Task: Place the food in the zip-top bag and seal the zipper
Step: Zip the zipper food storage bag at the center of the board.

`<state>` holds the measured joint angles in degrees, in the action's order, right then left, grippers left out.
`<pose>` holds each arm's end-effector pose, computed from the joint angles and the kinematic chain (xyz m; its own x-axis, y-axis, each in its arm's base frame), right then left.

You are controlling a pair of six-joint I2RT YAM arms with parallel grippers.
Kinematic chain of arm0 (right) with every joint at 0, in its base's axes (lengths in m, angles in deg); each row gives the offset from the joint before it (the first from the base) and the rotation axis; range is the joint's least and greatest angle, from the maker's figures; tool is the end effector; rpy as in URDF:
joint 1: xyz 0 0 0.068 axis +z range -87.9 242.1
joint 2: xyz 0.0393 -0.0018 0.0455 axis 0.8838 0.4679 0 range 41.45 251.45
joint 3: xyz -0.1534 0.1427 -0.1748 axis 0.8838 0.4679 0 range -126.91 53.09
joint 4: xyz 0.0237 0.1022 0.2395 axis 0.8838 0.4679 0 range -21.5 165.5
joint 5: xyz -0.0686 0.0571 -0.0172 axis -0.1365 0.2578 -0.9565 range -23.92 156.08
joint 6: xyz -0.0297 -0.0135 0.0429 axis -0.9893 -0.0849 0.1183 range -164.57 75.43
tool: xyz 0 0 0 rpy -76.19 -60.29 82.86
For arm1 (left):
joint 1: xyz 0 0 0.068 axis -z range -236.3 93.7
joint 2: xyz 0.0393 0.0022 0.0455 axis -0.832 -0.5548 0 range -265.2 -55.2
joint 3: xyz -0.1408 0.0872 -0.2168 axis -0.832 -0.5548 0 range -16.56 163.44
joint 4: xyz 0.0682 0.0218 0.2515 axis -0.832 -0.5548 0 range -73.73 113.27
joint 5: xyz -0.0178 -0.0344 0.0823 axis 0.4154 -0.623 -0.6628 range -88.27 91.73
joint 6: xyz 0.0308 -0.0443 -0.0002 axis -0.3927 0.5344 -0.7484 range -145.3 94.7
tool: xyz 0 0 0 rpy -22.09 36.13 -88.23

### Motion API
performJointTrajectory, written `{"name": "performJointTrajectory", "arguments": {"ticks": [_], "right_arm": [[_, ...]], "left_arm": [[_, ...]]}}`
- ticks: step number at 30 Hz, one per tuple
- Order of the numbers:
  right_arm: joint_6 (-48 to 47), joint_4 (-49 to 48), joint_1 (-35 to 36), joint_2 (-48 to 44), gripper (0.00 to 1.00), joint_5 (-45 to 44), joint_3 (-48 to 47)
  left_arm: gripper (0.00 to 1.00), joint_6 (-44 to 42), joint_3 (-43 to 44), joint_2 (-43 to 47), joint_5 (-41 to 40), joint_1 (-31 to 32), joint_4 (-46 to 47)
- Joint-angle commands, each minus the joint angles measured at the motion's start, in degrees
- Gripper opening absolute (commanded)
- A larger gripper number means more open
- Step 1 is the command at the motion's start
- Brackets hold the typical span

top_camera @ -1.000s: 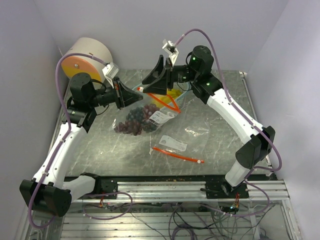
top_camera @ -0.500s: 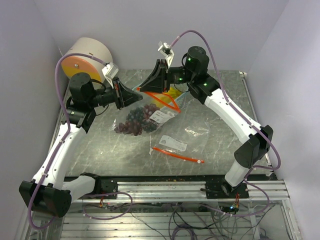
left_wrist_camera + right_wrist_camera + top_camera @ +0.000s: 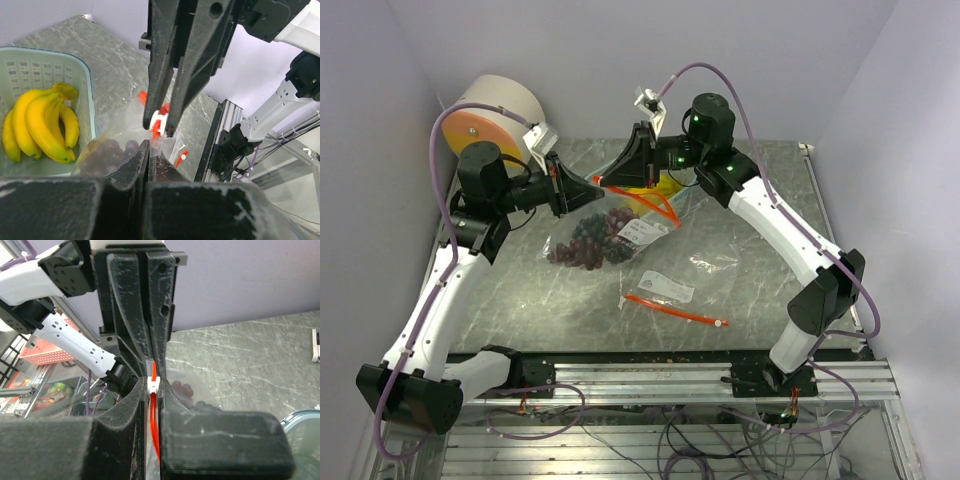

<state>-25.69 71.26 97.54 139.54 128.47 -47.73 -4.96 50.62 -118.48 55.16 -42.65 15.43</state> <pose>0.2991 0.2515 0.4466 -0.3210 -0.0443 -0.9460 -0.9372 -0.1287 0.3240 0.2232 -0.0836 0.4193 -0.3822 -0.1202 -0.9162 0.8387 0.3713 -0.3985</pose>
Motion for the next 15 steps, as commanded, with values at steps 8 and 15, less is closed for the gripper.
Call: {"name": "performJointTrajectory", "arguments": {"ticks": [8, 15], "right_arm": [[-4.8, 6.9, -3.4, -0.6, 0.0, -0.2, -0.8], [-6.3, 8.5, -6.5, -2.9, 0.0, -0.5, 1.6]], "left_arm": [[0.07, -4.4, 10.0, 0.3, -2.9, -0.1, -2.8], [0.07, -8.9, 10.8, 0.8, -6.7, -0.5, -8.5]]}}
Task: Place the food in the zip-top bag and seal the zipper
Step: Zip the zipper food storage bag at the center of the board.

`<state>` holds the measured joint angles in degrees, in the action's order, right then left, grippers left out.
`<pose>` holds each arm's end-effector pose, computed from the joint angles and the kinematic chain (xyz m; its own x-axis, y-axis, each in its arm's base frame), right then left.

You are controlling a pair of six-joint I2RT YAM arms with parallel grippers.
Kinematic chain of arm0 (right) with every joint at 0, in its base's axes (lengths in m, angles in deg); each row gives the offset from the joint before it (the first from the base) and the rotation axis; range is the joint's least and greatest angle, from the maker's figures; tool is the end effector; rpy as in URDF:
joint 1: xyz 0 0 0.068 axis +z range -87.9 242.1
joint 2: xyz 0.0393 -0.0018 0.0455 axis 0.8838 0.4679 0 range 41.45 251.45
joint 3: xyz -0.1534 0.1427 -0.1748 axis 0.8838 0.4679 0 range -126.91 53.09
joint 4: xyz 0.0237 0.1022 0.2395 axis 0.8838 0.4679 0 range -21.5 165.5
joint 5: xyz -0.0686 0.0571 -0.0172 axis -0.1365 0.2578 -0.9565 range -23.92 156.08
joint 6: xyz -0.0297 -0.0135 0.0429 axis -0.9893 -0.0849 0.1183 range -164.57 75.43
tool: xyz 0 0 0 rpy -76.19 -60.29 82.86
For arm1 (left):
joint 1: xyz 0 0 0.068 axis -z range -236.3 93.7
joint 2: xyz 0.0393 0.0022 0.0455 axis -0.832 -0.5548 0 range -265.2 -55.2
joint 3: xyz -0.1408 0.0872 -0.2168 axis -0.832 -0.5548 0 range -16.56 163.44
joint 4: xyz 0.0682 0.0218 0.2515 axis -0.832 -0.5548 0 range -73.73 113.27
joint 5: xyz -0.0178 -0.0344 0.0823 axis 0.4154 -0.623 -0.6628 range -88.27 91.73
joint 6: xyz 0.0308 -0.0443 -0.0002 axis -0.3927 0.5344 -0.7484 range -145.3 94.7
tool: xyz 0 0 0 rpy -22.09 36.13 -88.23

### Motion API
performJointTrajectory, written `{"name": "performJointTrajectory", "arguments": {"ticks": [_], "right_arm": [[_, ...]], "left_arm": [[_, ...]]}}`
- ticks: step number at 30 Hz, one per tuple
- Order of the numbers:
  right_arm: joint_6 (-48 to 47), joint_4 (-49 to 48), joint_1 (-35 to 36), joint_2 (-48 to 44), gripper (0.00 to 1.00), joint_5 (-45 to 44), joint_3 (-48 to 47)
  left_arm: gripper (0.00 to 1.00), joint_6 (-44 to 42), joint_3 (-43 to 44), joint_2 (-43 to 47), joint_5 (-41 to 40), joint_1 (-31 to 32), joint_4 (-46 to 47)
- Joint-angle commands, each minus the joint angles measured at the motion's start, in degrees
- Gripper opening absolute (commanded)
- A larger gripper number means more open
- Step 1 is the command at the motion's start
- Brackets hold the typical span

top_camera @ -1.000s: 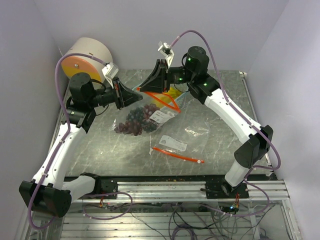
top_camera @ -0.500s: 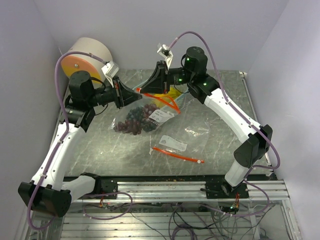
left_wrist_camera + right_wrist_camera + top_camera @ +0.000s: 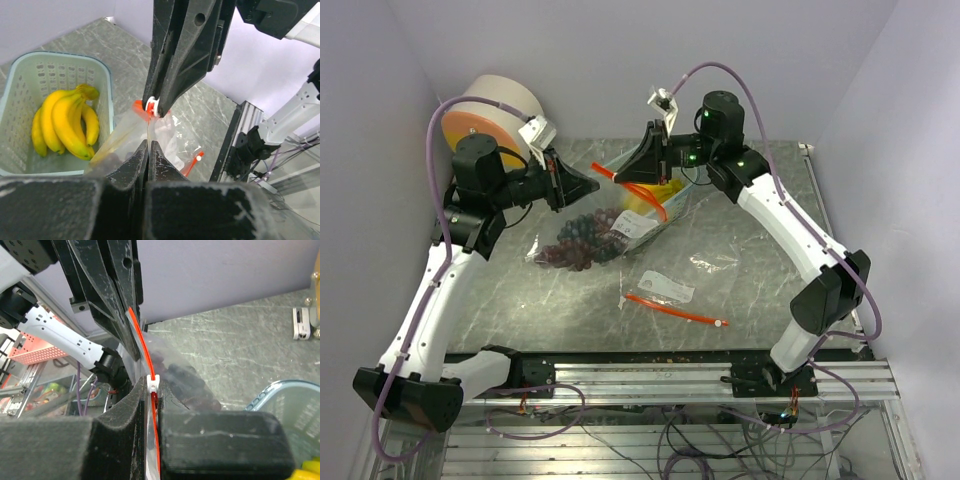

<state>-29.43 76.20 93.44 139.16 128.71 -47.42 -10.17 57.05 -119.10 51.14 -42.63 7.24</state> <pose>0.3143 0.2283 0.4394 -0.3303 -0.0605 -0.9420 -0.9412 -0.0535 0.3334 0.2189 -0.0810 0.4403 -0.3349 -0.0932 -0.9376 0.8285 0.4449 -0.3401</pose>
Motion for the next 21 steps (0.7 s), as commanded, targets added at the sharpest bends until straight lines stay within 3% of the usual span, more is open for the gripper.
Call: {"name": "performJointTrajectory", "arguments": {"ticks": [1, 11, 21], "right_arm": [[-3.1, 4.0, -2.7, -2.8, 0.0, -0.8, 1.6], [-3.8, 2.4, -5.5, -7.5, 0.0, 0.5, 11.7], [-6.2, 5.0, -6.6, -11.2, 0.0, -1.8, 19.3]], "left_arm": [[0.07, -4.7, 5.0, 1.3, -3.5, -0.6, -1.4], [0.07, -11.0, 11.0, 1.5, -10.3, -0.9, -8.3], [0.07, -12.4, 11.1, 3.7, -19.2, -1.0, -8.2]]}}
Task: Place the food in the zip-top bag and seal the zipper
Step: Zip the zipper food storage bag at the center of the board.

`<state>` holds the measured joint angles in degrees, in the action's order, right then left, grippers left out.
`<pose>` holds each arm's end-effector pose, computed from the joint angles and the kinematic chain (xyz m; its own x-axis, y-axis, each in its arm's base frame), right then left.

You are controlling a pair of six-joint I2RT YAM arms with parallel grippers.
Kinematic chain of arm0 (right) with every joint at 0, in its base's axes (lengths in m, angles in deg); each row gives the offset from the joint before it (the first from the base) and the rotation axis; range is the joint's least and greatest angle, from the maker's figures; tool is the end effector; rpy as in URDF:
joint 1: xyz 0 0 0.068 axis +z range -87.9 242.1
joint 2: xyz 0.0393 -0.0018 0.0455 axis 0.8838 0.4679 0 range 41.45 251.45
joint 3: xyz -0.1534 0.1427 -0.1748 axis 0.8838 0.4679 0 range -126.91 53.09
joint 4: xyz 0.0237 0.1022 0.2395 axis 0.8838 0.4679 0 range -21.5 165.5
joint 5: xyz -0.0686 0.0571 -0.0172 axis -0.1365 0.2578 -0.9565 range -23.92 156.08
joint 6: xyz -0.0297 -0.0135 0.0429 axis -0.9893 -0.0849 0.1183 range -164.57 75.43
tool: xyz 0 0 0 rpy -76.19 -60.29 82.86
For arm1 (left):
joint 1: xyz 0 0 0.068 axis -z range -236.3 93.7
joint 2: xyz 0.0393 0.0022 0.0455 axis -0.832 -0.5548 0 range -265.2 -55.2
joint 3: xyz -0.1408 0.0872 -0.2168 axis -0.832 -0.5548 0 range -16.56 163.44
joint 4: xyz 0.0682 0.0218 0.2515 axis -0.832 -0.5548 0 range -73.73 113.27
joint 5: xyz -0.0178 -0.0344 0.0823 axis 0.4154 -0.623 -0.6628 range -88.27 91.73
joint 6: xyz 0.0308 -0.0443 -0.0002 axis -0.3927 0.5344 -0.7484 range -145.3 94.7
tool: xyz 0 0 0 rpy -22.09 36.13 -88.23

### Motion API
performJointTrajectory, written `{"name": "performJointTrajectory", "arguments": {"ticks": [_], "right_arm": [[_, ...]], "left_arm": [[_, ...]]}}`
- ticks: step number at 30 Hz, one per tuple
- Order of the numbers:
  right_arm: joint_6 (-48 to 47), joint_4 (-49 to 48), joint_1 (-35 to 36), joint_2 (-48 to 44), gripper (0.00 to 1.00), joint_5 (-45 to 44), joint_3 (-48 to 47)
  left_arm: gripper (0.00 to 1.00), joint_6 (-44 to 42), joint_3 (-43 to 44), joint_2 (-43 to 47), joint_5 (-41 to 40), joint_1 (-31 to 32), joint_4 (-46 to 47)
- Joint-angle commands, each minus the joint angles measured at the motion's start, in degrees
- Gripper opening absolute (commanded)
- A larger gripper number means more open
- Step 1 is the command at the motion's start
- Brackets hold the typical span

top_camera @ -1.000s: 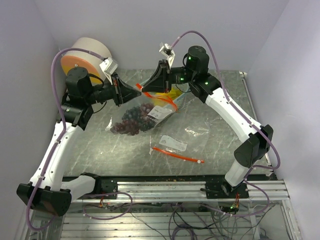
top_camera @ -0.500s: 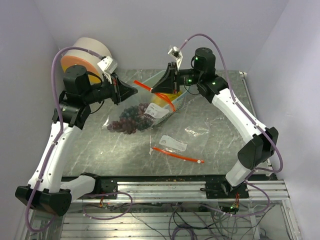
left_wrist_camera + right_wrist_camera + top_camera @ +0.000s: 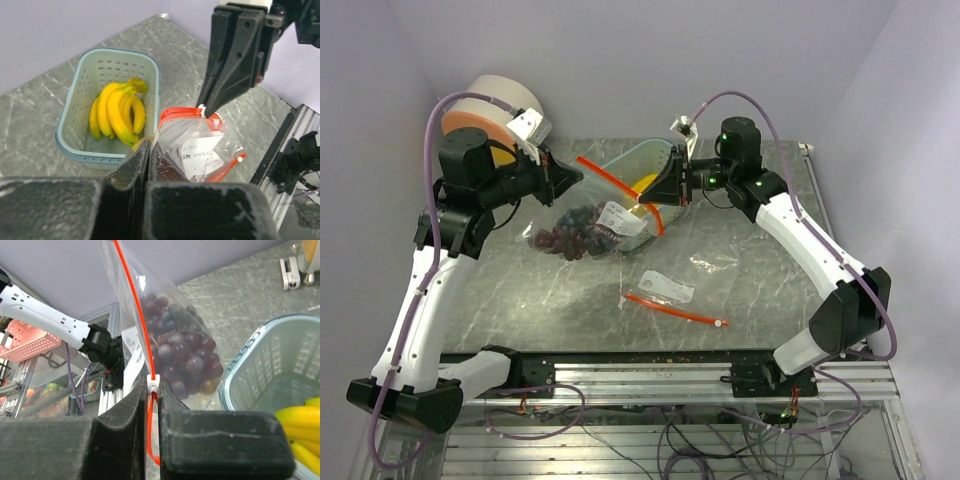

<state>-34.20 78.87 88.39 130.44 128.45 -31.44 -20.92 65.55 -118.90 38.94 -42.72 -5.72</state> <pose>0.3014 0.1840 0.3952 -0.4009 -0.1049 -0.9101 -0.9161 0.0563 0.3971 0.2061 -0.0719 0.4657 -0.2364 -0.0054 -0.9716 0.7490 0.6360 -0.1858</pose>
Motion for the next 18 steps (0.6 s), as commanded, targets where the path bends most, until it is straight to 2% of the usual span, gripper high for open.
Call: {"name": "performJointTrajectory", "arguments": {"ticks": [1, 18], "right_arm": [[-1.5, 2.4, -1.6, -3.0, 0.0, -2.0, 4.2], [-4.5, 7.1, -1.8, -4.4, 0.0, -5.1, 7.3]], "left_arm": [[0.07, -1.8, 2.6, 3.7, -8.3, -0.9, 4.7], [0.07, -4.1, 4.1, 4.4, -20.0, -1.0, 2.2]]}}
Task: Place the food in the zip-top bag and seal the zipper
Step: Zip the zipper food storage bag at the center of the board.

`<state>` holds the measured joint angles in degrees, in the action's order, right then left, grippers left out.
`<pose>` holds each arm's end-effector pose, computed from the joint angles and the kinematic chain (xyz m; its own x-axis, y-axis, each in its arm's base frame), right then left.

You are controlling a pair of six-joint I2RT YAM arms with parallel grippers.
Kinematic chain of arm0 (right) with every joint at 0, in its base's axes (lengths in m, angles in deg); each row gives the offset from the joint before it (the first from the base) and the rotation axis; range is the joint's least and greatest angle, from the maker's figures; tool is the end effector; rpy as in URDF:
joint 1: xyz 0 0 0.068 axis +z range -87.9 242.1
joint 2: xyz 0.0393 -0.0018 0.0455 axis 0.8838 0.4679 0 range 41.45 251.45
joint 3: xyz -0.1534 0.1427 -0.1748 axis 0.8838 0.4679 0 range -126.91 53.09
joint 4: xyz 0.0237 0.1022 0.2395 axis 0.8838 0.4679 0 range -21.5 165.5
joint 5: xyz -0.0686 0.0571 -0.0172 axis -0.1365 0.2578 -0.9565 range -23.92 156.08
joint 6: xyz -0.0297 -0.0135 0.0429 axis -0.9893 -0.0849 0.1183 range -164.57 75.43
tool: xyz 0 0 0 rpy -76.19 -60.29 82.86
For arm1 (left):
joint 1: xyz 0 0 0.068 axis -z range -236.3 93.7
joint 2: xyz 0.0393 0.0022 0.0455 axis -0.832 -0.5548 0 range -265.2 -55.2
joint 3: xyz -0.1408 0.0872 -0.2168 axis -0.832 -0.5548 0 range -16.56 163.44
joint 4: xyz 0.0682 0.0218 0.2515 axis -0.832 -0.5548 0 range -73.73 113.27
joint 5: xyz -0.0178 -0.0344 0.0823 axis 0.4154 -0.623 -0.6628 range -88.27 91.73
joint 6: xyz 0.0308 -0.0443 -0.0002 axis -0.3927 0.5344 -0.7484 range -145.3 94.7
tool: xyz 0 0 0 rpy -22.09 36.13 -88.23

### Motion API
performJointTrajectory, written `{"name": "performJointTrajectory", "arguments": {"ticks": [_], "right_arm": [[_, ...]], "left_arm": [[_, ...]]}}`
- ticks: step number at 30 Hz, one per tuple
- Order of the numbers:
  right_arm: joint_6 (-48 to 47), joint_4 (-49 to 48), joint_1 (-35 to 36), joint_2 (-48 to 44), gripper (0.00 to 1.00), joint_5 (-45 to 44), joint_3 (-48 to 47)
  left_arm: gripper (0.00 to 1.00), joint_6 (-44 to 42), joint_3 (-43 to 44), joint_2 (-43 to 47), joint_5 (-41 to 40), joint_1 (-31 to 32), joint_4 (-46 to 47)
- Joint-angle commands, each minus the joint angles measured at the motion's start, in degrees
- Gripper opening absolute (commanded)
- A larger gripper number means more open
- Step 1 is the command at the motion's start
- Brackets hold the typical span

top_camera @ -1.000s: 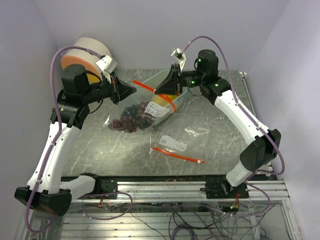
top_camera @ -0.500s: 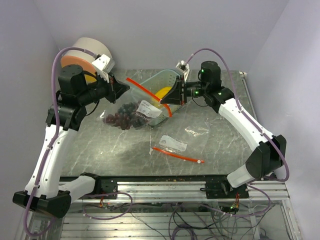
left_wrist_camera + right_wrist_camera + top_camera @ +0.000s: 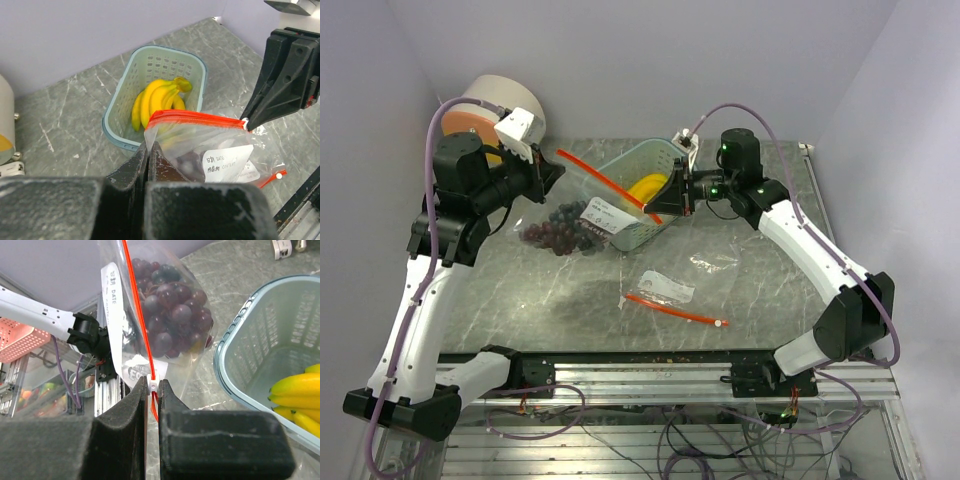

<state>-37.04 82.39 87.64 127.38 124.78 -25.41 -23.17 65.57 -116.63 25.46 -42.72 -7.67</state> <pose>0.2920 0.1731 0.3712 -0.4487 -0.1389 -0.8828 -0.8911 0.1451 0.4301 0.1975 -0.0624 0.4691 -0.1951 0.0122 -0.9807 0.5930 0.7979 -0.1080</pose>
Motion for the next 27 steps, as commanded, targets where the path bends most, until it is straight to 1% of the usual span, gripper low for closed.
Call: {"name": "performJointTrajectory", "arguments": {"ticks": [1, 19, 20, 21, 23, 24, 25, 26, 27], "right_arm": [[-1.6, 3.6, -1.1, -1.3, 0.0, -1.4, 1.2], [-2.1, 6.5, -1.1, 0.2, 0.0, -5.0, -0.7], [-1.7, 6.3, -1.1, 0.5, 0.04, -5.2, -1.2], [-0.9, 6.2, -1.1, 0.7, 0.21, -6.2, -2.0], [1.8, 5.4, -1.1, 1.2, 0.4, -7.6, -3.9], [3.2, 4.4, -1.1, 1.3, 0.54, -8.6, -4.9], [4.5, 3.2, -1.1, 1.4, 0.77, -9.7, -5.7], [5.6, 2.3, -1.1, 1.3, 0.94, -11.3, -6.5], [6.9, 2.1, -1.1, 1.2, 0.99, -13.8, -7.5]], "left_arm": [[0.07, -1.9, 4.0, 2.2, -6.6, -1.0, 4.1], [0.07, -1.6, 2.8, 3.5, -7.5, -1.0, 4.9], [0.07, -1.5, 2.7, 3.5, -7.3, -1.0, 5.0], [0.07, -1.4, 2.7, 3.5, -7.2, -1.0, 5.1], [0.07, -1.1, 2.6, 3.5, -6.8, -1.0, 5.4], [0.07, -1.1, 2.6, 3.4, -6.9, -1.0, 5.4], [0.07, -1.2, 2.6, 3.4, -7.3, -1.0, 5.4], [0.07, -1.4, 2.7, 3.4, -8.2, -1.0, 5.2], [0.07, -1.5, 2.9, 3.4, -9.4, -1.0, 5.0]]}}
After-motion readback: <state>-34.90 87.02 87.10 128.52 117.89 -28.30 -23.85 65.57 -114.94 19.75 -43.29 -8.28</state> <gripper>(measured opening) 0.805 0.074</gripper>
